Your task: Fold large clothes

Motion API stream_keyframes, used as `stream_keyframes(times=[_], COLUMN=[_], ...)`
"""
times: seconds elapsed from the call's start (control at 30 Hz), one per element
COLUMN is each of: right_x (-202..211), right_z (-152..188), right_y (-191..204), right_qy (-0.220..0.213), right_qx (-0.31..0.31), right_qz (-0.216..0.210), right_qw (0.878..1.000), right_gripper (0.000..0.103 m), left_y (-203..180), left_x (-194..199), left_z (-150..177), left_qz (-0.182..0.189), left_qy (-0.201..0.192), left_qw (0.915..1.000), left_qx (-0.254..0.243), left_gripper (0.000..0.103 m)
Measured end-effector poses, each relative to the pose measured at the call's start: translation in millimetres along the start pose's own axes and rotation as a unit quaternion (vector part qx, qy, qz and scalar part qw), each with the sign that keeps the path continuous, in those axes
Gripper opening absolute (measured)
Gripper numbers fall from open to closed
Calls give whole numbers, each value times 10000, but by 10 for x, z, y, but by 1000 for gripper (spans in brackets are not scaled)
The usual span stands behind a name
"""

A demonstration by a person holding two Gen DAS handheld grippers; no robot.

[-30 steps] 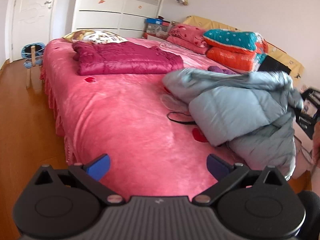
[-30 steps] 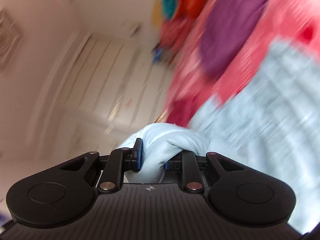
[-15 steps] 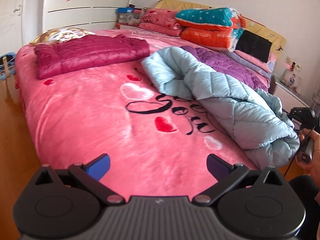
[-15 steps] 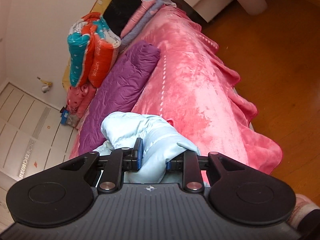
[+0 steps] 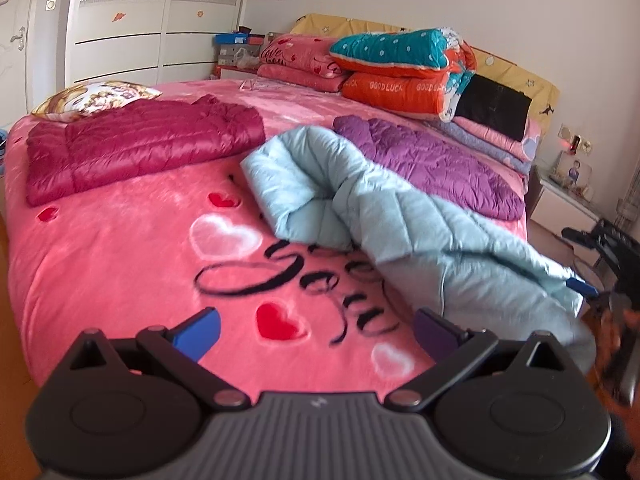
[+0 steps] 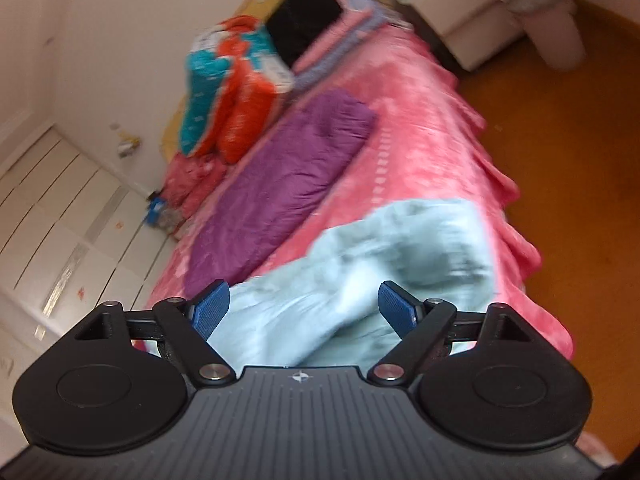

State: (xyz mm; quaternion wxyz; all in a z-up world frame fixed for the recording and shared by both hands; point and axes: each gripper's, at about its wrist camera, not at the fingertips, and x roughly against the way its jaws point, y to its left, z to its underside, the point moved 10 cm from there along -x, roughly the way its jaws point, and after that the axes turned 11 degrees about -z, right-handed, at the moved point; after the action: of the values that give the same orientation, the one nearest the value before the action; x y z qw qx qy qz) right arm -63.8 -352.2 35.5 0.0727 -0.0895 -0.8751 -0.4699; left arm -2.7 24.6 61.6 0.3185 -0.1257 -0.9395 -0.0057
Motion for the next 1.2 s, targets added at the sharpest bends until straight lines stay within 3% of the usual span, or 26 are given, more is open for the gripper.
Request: stream_keyframes(times=[0.13, 0.23, 0.43, 0.67, 0.87, 1.0, 1.1, 1.17, 1.2], right_x=[-75, -225, -589, -865, -898, -949, -999, -1050, -1062], right_z=[168, 343, 688, 839, 879, 900, 912, 921, 909], right_y=[394, 596, 641, 496, 506, 467, 444, 429, 423], right_qy=[278, 555, 1278, 1649, 1706, 1690, 1696, 1731, 1746], right_qx=[1049, 1368, 865, 285, 681, 1137, 1447, 1659, 1732], right_qz=[-185, -472, -823, -888, -695, -468, -319, -207, -165], right_qw=[9939, 9879, 9846, 9819, 9805, 9779, 9743, 9706, 9691], right_gripper=[103, 103, 103, 103, 103, 103, 103, 103, 100], left_y=[-146, -259, -488, -793, -962, -1019, -1126, -1167, -1184], left_x=[-195, -371, -823, -1587, -2381, -2767, -2943, -3039, -3071], left_z=[-261, -483, -923, -1299, -1377, -1361, -1348, -1321, -1303], left_qz=[48, 62, 82, 189, -24, -45, 91, 113, 123], left_qy=[-109, -197, -231, 37, 480, 838, 996, 1115, 1162], left_qw=[9999, 9998, 9997, 9998, 9988, 9962, 9946, 9933, 9927], left_qx=[77, 73, -66, -4, -40, 225, 271, 283, 291], left_gripper=[102, 102, 102, 102, 100, 98, 89, 74, 60])
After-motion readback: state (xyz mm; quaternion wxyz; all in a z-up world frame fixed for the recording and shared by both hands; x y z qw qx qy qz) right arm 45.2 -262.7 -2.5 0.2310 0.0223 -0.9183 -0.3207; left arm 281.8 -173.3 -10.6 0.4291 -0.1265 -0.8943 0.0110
